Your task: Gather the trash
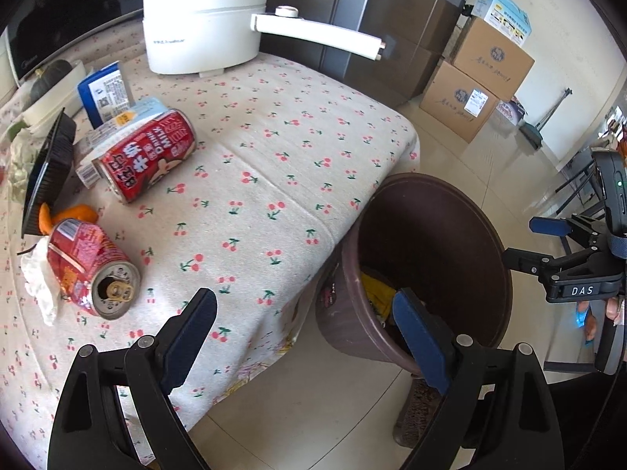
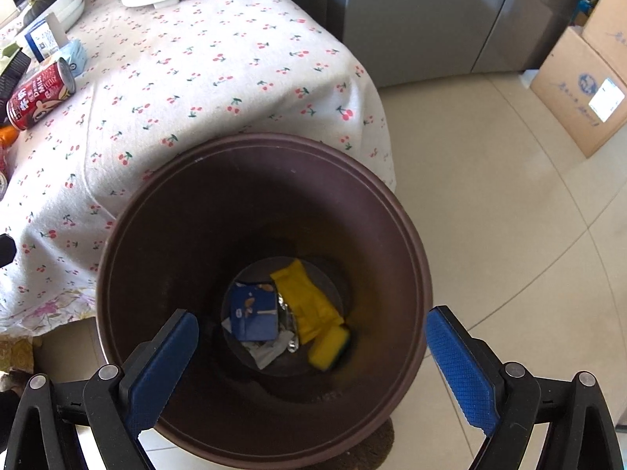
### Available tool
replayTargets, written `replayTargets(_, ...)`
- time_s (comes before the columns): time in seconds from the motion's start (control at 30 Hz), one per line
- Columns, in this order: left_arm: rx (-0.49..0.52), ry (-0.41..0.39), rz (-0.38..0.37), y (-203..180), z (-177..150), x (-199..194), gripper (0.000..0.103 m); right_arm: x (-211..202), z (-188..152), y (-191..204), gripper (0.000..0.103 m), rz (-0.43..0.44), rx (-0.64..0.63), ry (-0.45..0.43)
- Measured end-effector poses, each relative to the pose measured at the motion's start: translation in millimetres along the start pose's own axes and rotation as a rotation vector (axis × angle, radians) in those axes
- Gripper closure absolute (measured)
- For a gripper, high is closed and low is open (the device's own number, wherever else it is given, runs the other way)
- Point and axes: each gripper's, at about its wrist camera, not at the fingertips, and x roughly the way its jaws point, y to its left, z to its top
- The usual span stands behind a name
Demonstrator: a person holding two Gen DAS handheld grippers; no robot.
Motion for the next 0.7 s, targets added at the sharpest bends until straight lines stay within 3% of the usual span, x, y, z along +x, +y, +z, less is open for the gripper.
replayTargets(0.7, -0.18, -0.07, 0.111, 110, -27, -65, 0.01, -9, 47, 107, 0.006, 0.106, -0.071, -0.055)
